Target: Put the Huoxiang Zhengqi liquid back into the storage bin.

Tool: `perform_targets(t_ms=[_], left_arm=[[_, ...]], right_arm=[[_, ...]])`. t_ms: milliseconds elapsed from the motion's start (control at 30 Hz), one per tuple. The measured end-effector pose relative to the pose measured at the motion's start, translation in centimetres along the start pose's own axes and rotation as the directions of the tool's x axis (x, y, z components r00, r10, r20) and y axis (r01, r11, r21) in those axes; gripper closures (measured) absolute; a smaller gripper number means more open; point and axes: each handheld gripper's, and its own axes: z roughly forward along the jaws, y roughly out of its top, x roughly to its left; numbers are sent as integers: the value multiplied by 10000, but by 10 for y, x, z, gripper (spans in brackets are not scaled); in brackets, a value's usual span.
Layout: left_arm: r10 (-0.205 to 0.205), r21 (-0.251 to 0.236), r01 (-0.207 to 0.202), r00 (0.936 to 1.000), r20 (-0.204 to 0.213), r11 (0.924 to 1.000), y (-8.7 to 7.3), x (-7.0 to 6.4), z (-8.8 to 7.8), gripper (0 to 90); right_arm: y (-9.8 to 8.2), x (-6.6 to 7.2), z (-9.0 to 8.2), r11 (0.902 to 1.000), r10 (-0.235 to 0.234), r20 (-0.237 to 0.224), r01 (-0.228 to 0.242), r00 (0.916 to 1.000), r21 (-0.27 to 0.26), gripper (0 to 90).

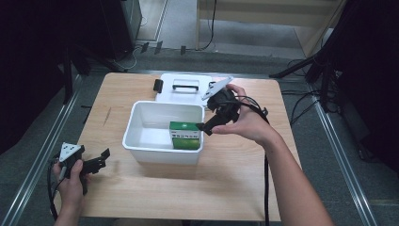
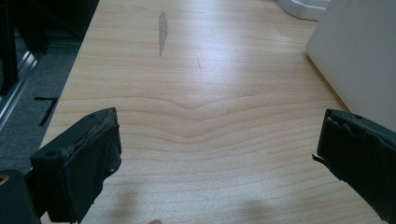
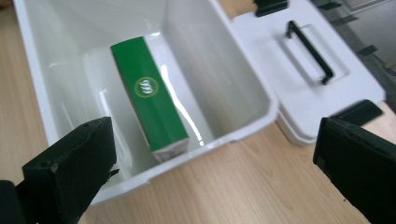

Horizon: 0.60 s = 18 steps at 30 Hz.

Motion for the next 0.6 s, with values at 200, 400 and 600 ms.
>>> perform_targets(t_ms=[200, 400, 600], left_arm=[[13, 33, -13, 10000, 13, 10000, 0, 0, 0, 2], [27, 34, -27, 10000, 9, 10000, 0, 0, 0, 2], [35, 30, -35, 10000, -6, 10000, 0, 0, 0, 2]], right_arm=[[-22, -12, -15, 9922, 1134, 927, -1079, 9892, -626, 0], [-48, -20, -25, 9769, 2002, 1800, -1822, 9631, -1120, 0], [-73, -23, -29, 9630, 2563, 2083, -2309, 9439, -1389, 0]])
